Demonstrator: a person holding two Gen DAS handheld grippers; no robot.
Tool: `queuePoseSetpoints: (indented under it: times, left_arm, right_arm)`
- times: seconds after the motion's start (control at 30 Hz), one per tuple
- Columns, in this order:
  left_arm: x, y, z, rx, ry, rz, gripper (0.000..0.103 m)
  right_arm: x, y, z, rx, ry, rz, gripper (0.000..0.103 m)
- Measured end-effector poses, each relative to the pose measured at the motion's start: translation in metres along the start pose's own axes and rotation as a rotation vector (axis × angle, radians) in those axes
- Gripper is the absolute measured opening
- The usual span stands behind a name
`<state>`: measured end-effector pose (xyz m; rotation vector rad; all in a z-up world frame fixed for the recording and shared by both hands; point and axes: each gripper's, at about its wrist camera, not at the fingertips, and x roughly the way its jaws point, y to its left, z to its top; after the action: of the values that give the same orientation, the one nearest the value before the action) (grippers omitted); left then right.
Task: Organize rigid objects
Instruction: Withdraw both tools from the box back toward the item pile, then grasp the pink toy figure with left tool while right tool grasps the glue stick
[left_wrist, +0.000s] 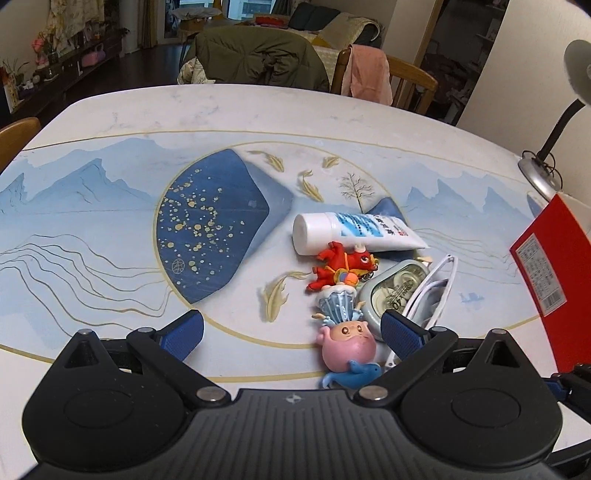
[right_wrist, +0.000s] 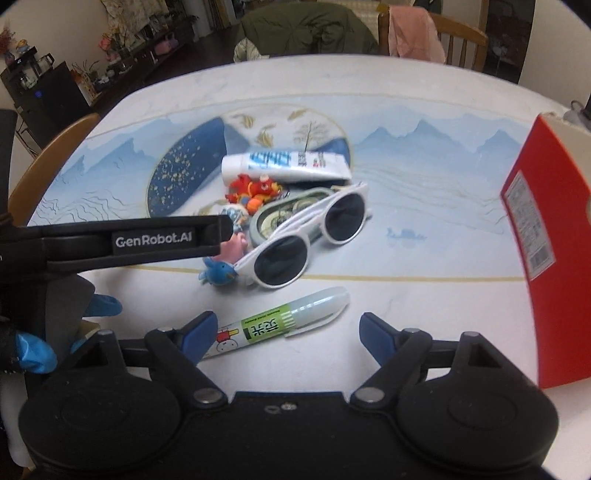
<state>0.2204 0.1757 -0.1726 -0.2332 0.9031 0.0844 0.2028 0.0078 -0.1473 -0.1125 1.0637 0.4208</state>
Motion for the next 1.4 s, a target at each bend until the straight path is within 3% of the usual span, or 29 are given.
queuePoseSetpoints:
  times: [0.4, 0.77, 0.93, 1.0, 1.23, 1.4]
  left_arm:
    - [0.013, -0.01, -0.003, 0.052, 0.007, 0.027, 0.102]
    - [0.022, -0.013, -0.013, 0.091, 0.021, 0.046, 0.101]
    - [0.02, -0.015, -0.013, 0.115, 0.01, 0.043, 0.099]
    - [0.019, -0.017, -0.015, 0.132, 0.007, 0.038, 0.091]
    - [0.016, -0.023, -0.022, 0.199, -0.026, 0.049, 0.08]
    - [0.014, -0.027, -0.023, 0.207, -0.046, 0.033, 0.062]
  right_arm:
    - [0.023, 0.0, 0.007, 0.041, 0.054, -0.009, 0.07]
    - [0.026, 0.004, 0.01, 0.02, 0.059, -0.015, 0.069]
    - [0.033, 0.013, 0.01, -0.035, 0.073, -0.059, 0.068]
    - [0.032, 0.014, 0.008, -0.052, 0.072, -0.059, 0.068]
    - [0.024, 0.011, -0.008, -0.111, 0.067, -0.096, 0.065]
    - [0.015, 0.001, -0.019, -0.124, 0.041, -0.107, 0.049]
